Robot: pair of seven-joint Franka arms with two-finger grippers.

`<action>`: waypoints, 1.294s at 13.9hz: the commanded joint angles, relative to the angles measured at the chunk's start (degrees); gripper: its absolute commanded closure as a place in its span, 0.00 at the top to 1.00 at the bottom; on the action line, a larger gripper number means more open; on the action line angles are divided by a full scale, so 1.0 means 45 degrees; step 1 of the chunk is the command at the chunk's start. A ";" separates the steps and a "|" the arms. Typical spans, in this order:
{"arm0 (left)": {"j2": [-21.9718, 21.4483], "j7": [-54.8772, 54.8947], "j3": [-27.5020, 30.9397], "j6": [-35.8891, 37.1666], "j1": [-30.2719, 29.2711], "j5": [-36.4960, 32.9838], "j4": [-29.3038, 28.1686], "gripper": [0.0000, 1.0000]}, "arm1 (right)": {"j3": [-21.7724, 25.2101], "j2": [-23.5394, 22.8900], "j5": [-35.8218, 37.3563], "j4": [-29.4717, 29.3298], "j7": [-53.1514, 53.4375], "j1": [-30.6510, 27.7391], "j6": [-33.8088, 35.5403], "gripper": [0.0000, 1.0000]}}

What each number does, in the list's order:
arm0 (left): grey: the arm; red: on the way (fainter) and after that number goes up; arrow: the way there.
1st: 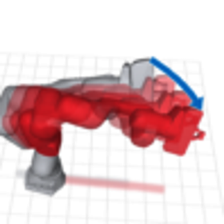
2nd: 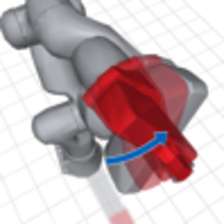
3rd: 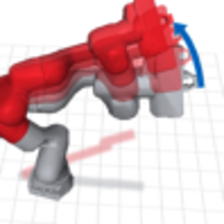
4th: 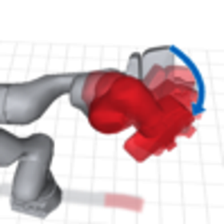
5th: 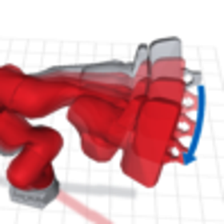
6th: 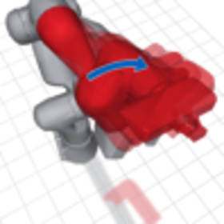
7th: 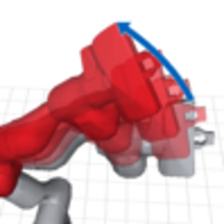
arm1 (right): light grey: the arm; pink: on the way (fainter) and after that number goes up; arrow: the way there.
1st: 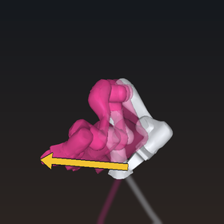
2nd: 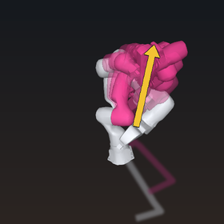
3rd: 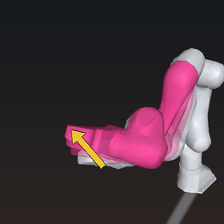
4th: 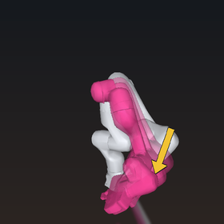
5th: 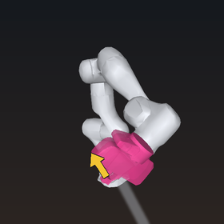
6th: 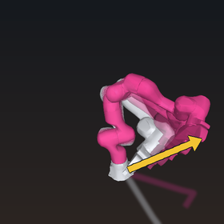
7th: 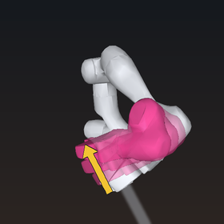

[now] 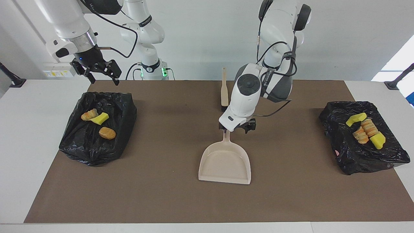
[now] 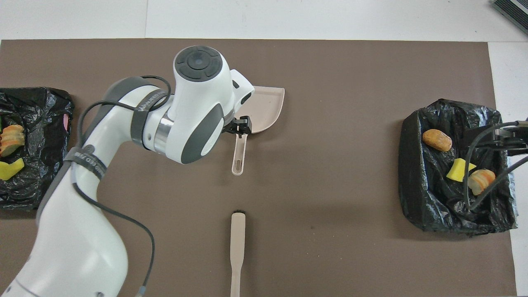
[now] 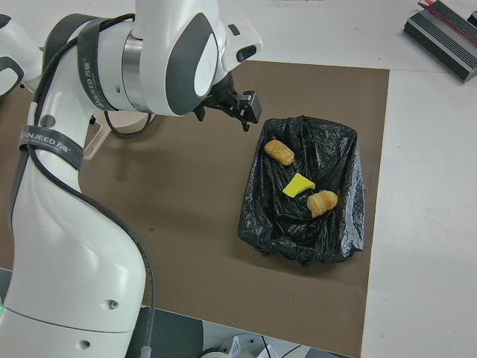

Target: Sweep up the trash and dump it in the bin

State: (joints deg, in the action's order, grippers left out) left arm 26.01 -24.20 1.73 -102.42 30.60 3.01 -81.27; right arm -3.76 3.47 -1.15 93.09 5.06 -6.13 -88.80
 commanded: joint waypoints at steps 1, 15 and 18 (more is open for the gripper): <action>-0.2570 0.0103 0.0200 -0.0072 -0.0606 -0.0044 -0.2289 1.00 | -0.0063 0.0108 -0.0134 0.0173 0.0146 -0.0103 -0.0149 1.00; -0.6739 0.6216 0.0239 0.4105 -0.5823 -0.0472 -0.1339 1.00 | -0.0063 0.0108 -0.0134 0.0173 0.0165 -0.0103 -0.0169 1.00; -0.6037 0.6392 0.0278 0.4555 -0.5842 -0.0728 -0.0344 1.00 | -0.0063 0.0108 -0.0134 0.0173 0.0146 -0.0103 -0.0168 1.00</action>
State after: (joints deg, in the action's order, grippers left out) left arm -4.43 3.48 3.39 -84.67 4.89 0.84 -87.81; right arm -3.76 3.47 -1.15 93.09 5.06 -6.13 -88.80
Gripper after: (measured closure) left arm 0.000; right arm 0.000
